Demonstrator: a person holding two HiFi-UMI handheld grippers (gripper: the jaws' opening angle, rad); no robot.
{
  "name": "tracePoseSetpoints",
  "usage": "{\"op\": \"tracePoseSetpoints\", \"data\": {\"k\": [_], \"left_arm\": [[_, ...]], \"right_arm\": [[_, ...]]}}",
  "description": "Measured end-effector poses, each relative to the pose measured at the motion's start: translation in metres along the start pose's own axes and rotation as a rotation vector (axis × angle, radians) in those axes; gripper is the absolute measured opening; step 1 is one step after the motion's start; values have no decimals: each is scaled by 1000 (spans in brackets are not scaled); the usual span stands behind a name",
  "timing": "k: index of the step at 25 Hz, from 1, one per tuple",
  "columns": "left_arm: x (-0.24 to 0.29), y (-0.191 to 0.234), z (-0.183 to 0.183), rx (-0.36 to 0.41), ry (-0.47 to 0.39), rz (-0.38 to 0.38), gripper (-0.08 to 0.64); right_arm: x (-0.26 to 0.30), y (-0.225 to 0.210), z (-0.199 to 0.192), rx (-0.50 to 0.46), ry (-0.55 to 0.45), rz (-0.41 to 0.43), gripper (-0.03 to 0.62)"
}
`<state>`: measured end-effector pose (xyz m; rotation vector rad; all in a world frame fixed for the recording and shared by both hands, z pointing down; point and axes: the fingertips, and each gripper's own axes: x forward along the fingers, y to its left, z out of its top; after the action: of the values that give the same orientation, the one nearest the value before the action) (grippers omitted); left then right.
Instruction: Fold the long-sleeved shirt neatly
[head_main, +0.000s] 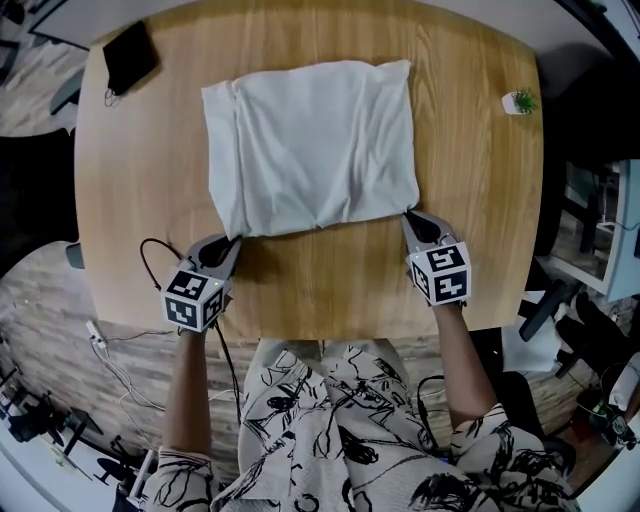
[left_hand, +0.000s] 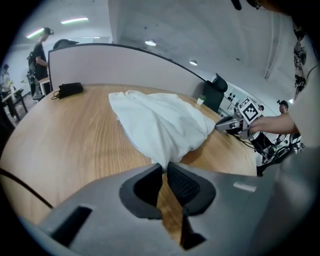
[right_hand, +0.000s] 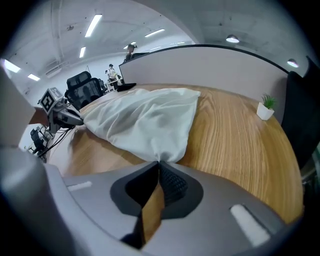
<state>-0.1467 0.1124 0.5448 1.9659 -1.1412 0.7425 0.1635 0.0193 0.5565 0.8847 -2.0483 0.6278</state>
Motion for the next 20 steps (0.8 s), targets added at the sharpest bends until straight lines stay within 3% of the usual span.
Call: {"op": "tracePoseSetpoints", "data": {"k": [5,8,11,16,17,19,20], "left_arm": [[-29,16,1,-7,-24,101,31],[-39,28,-8,-17,5,154,29],[-35,31,-16,-40,27,157,28],[-29,24,-19,40,58,132,39],[-30,19,-19,50,59,102,74],[-37,10,-13,18,29,25,229],[-45,9,-7,-14,1,-1,246]], "right_arm": [[-29,-11,-1,32,-26,-20,15],[-38,-19,-18,40,5,-35,15],[-33,-18,-38,63,61,-27,15],[-26,-8,-44,-4,107,-21,22],[-27,-6,-44,-5,110,-5,40],[-36,-5,-37,18,86,45,155],[-44,-6,-29,42,54,69,185]]}}
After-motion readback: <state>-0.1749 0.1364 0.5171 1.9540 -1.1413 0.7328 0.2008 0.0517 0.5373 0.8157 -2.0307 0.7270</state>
